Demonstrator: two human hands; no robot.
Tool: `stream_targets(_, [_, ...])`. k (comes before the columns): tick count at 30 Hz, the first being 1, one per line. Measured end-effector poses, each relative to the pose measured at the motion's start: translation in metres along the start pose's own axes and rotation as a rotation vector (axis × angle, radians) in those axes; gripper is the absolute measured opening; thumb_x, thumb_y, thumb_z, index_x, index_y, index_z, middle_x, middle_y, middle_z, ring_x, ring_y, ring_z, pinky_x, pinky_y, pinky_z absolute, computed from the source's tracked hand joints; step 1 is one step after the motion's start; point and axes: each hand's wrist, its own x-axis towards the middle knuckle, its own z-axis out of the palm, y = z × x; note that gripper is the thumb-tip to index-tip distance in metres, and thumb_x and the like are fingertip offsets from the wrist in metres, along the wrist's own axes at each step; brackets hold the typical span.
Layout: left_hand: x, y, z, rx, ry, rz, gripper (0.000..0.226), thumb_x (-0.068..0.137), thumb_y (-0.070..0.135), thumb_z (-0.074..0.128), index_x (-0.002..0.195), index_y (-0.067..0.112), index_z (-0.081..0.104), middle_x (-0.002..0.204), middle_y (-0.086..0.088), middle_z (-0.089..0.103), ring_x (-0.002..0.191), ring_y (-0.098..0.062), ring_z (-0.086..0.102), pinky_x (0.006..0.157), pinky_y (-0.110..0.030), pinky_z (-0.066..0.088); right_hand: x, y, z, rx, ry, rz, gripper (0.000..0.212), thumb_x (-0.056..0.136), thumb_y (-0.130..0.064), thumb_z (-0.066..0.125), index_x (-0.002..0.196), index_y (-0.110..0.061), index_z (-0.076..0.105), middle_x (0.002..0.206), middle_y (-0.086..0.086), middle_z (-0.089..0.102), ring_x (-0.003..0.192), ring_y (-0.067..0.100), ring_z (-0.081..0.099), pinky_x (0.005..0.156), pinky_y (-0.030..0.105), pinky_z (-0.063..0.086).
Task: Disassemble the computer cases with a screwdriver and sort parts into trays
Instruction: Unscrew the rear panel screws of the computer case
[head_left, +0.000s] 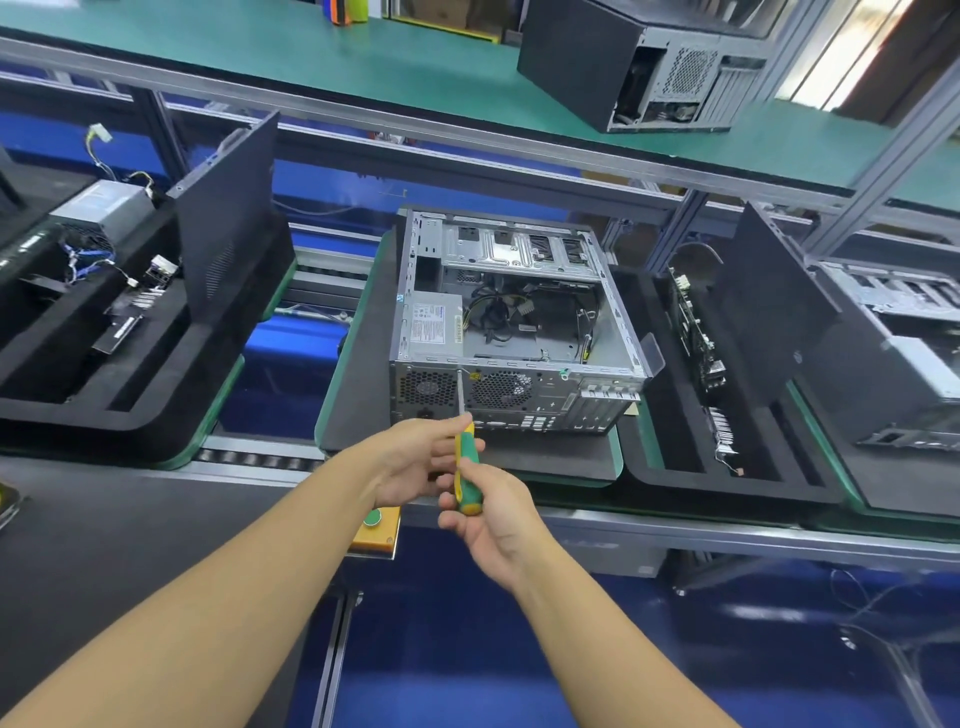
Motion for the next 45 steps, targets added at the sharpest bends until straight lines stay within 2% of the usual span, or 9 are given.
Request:
stream_targets(4, [0.002, -0.002, 0.002, 0.015, 0.099, 0.043, 0.041, 0.079, 0.03, 0.078, 0.103, -0.001, 0.065, 0.07, -0.008, 0.067, 0.052, -0.016, 0.057, 0.05, -0.026, 0.05, 0.001, 0.002, 0.002, -0.161, 0.085, -0.081, 0.019, 0.098, -0.012, 0.063, 0.109, -0.001, 0.052, 0.086, 0.011, 0.061, 0.059, 0.012, 0.061, 0.049, 0.024, 0.051])
stream_targets(12, [0.005, -0.007, -0.01, -0.144, 0.046, 0.056, 0.023, 0.097, 0.007, 0.057, 0.116, 0.0, 0.067, 0.113, -0.016, 0.072, 0.099, -0.024, 0.069, 0.091, -0.04, 0.051, -0.006, -0.004, -0.007, 0.009, -0.034, 0.147, 0.037, 0.105, -0.028, 0.038, 0.103, 0.001, 0.06, 0.077, 0.015, 0.065, 0.056, 0.021, 0.06, 0.043, 0.027, 0.048])
stream_targets(16, [0.003, -0.003, 0.002, -0.091, 0.083, 0.032, 0.041, 0.085, 0.034, 0.074, 0.112, 0.004, 0.07, 0.101, -0.008, 0.073, 0.086, -0.019, 0.068, 0.075, -0.034, 0.055, -0.004, 0.002, -0.002, -0.066, 0.019, 0.026, 0.018, 0.102, -0.02, 0.056, 0.109, -0.003, 0.056, 0.087, 0.013, 0.063, 0.059, 0.017, 0.061, 0.049, 0.03, 0.054])
stream_targets(21, [0.002, 0.003, 0.009, -0.147, 0.166, 0.076, 0.031, 0.078, 0.015, 0.079, 0.103, 0.0, 0.068, 0.087, -0.017, 0.074, 0.074, -0.023, 0.074, 0.061, -0.032, 0.06, -0.006, -0.002, 0.005, -0.066, 0.054, -0.003, 0.033, 0.094, -0.024, 0.07, 0.114, -0.005, 0.05, 0.094, 0.01, 0.058, 0.062, 0.013, 0.057, 0.054, 0.031, 0.056])
stream_targets(26, [-0.003, -0.002, 0.004, -0.143, 0.064, 0.052, 0.026, 0.099, 0.015, 0.056, 0.117, -0.001, 0.066, 0.116, -0.011, 0.073, 0.088, -0.025, 0.068, 0.095, -0.05, 0.046, -0.012, -0.005, 0.003, 0.061, -0.052, 0.131, 0.038, 0.103, -0.035, 0.041, 0.107, -0.003, 0.061, 0.073, 0.011, 0.061, 0.056, 0.019, 0.058, 0.043, 0.027, 0.048])
stream_targets(31, [-0.007, 0.002, 0.012, -0.034, 0.094, 0.061, 0.036, 0.088, 0.032, 0.07, 0.107, 0.002, 0.062, 0.095, -0.01, 0.063, 0.08, -0.024, 0.051, 0.062, -0.033, 0.044, -0.008, 0.002, 0.003, -0.037, 0.014, -0.018, 0.021, 0.102, -0.019, 0.057, 0.112, -0.001, 0.059, 0.082, 0.009, 0.063, 0.058, 0.013, 0.06, 0.051, 0.028, 0.054])
stream_targets(35, [-0.002, -0.001, 0.014, -0.152, 0.182, 0.125, 0.028, 0.085, 0.008, 0.073, 0.11, -0.002, 0.065, 0.106, -0.026, 0.07, 0.084, -0.026, 0.073, 0.07, -0.035, 0.061, -0.004, 0.003, 0.004, 0.007, 0.059, -0.011, 0.031, 0.096, -0.019, 0.067, 0.12, -0.003, 0.053, 0.093, 0.011, 0.059, 0.059, 0.012, 0.059, 0.053, 0.03, 0.056])
stream_targets(40, [-0.002, -0.003, 0.003, -0.11, 0.11, 0.098, 0.027, 0.098, 0.006, 0.057, 0.121, -0.005, 0.064, 0.109, -0.013, 0.074, 0.096, -0.03, 0.063, 0.087, -0.043, 0.048, -0.005, -0.006, -0.006, 0.085, -0.02, 0.118, 0.04, 0.104, -0.032, 0.041, 0.108, 0.0, 0.063, 0.077, 0.012, 0.063, 0.057, 0.019, 0.058, 0.044, 0.028, 0.049])
stream_targets(45, [-0.002, 0.002, 0.009, -0.028, 0.08, 0.092, 0.035, 0.09, 0.035, 0.067, 0.103, 0.003, 0.063, 0.088, -0.01, 0.065, 0.07, -0.018, 0.052, 0.068, -0.032, 0.044, -0.002, -0.003, -0.003, 0.031, 0.021, 0.013, 0.022, 0.103, -0.02, 0.053, 0.11, 0.0, 0.059, 0.087, 0.015, 0.063, 0.06, 0.018, 0.06, 0.048, 0.029, 0.053])
